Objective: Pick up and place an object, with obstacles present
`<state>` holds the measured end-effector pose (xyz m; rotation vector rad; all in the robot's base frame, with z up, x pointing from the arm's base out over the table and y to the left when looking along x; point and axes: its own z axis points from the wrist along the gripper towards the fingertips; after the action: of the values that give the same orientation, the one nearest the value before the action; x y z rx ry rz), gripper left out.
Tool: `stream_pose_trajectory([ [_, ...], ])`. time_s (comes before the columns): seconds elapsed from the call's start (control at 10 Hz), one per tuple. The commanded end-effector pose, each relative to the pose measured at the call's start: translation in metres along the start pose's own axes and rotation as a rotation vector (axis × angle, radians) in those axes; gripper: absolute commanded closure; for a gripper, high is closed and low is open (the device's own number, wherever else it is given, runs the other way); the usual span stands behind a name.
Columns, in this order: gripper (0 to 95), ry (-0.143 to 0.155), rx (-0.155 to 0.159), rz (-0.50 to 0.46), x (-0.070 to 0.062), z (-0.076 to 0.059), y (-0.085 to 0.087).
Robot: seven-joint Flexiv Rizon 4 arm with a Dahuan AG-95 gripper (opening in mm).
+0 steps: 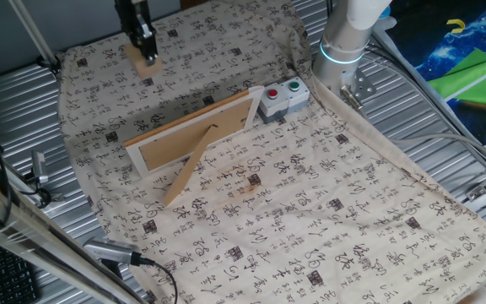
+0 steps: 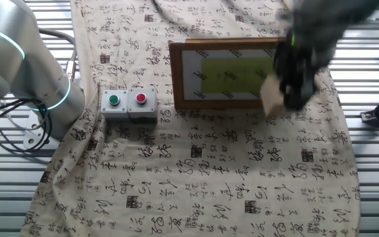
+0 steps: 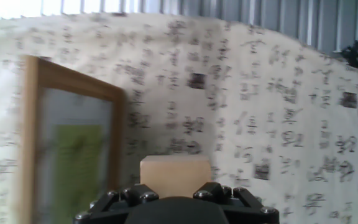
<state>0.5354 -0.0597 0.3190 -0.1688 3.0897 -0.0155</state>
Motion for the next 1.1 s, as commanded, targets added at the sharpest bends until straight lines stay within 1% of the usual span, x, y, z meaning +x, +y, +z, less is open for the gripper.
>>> stream_pose_trajectory([
  [0.1, 95.0, 0.005, 0.006, 0.005, -0.003, -0.014, 0.052],
  [0.2, 95.0, 0.013, 0.019, 0.012, -0.003, -0.017, 0.083],
  [0.3, 95.0, 0.014, 0.022, 0.021, -0.002, -0.019, 0.103],
  [0.4, 95.0, 0.015, 0.026, 0.032, 0.000, -0.019, 0.128],
  [0.5, 95.0, 0.015, 0.029, 0.042, 0.000, -0.018, 0.142],
  [0.6, 95.0, 0.013, 0.031, 0.058, -0.002, -0.017, 0.167],
  [0.7, 95.0, 0.012, 0.031, 0.066, -0.004, -0.018, 0.182],
  [0.8, 95.0, 0.013, 0.032, 0.075, -0.004, -0.019, 0.200],
  [0.9, 95.0, 0.011, 0.030, 0.081, -0.002, -0.017, 0.218],
  [1.0, 95.0, 0.007, 0.030, 0.087, 0.001, -0.013, 0.232],
  [1.1, 95.0, 0.007, 0.027, 0.088, 0.000, -0.004, 0.244],
])
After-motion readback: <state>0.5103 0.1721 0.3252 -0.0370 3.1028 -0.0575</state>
